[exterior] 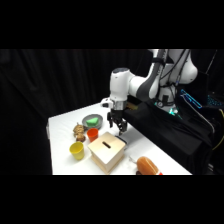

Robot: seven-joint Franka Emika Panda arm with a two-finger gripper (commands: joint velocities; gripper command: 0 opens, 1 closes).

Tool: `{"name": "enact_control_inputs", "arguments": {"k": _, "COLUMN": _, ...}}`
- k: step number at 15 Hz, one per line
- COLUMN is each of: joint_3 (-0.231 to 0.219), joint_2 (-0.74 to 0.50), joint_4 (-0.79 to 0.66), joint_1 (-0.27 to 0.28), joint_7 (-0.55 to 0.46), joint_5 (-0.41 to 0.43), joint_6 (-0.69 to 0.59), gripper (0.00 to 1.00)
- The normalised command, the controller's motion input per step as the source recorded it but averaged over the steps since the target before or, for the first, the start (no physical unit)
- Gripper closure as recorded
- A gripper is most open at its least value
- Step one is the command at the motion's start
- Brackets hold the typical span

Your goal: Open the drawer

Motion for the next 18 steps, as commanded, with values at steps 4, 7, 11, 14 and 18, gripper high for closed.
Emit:
{"name": "enact_control_inputs", "arguments": {"k": 4, "joint_3": 0.013, "joint_2": 0.06, "joint_4": -0.11, "joint_1": -0.060, "joint_7": -0.10, "joint_5": 0.054, "joint_6": 0.33, "gripper": 0.00}}
{"name": "enact_control_inputs", "arguments": {"k": 7, "joint_3": 0.079, "joint_2": 0.15, "joint_4": -0.05, "joint_1": -0.100, "joint_7": -0.20, "joint_5": 0.140, "joint_6": 0.35, "gripper": 0.00}}
{"name": "enact_control_inputs", "arguments": {"k": 11, "joint_3": 0.126, "joint_2": 0.15, "joint_4": -0.03, "joint_1": -0.142, "joint_7": -0.22, "joint_5": 0.136, "joint_6": 0.37, "gripper": 0.00}}
{"name": "enact_control_inputs", "arguments": {"k": 14, "joint_3": 0.148, "joint_2": 0.12, "joint_4": -0.03, "joint_1": -0.191, "joint_7": -0.21, "joint_5": 0.097, "joint_6": 0.38, "gripper": 0.00}}
{"name": "enact_control_inputs", "arguments": {"k": 18, "joint_3": 0.191, "joint_2": 0.12, "joint_4": -0.03, "joint_1": -0.234, "joint_7": -0.19, "joint_5": 0.066, "joint_6": 0.34, "gripper": 0.00}}
